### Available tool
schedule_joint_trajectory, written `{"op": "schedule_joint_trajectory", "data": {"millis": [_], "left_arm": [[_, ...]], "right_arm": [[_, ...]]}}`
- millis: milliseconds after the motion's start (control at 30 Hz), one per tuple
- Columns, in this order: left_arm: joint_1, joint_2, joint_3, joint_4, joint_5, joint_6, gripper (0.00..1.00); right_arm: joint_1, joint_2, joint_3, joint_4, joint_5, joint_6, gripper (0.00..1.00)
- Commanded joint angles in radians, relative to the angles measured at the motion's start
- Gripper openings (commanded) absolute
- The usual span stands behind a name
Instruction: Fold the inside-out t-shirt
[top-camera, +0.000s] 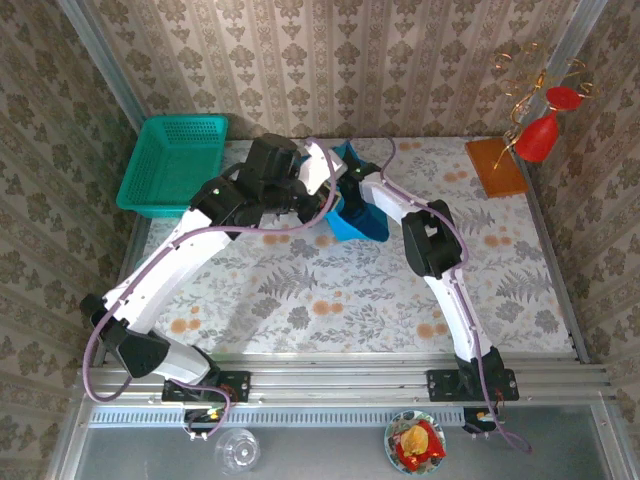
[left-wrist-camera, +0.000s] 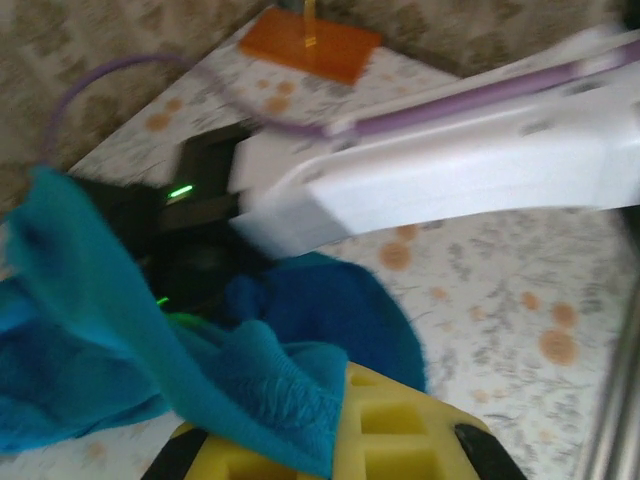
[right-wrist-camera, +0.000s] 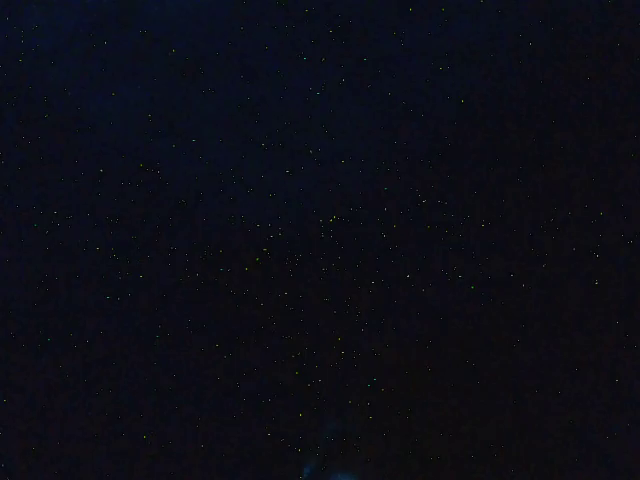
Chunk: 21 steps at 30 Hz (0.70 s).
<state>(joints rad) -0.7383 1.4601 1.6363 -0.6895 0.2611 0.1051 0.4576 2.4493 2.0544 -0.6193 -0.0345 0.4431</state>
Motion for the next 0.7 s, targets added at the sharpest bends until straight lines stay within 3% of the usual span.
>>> {"op": "schedule_joint_trajectory", "data": {"millis": [0, 100, 333, 533, 667], "left_arm": [[0.103, 0.026, -0.057, 0.084, -0.015, -0.062, 0.0], [0.192, 0.057, -0.098, 0.143, 0.01, -0.108, 0.0], [0.367, 0.228, -0.138, 0.266, 0.113, -0.186, 0.0], [0.416, 0.387, -0.126, 0.278, 0.136, -0.215, 0.0], [0.435, 0.419, -0.182, 0.31, 0.133, -0.242, 0.0]], "right_arm": [[0.008, -0.135, -0.172, -0.043, -0.051, -0.006, 0.08], [0.029, -0.3, -0.339, 0.014, -0.114, -0.008, 0.0], [0.099, -0.636, -0.581, 0.034, -0.252, -0.01, 0.0], [0.127, -0.851, -0.626, 0.06, -0.322, 0.01, 0.0], [0.125, -0.97, -0.623, 0.078, -0.298, 0.014, 0.0]]}}
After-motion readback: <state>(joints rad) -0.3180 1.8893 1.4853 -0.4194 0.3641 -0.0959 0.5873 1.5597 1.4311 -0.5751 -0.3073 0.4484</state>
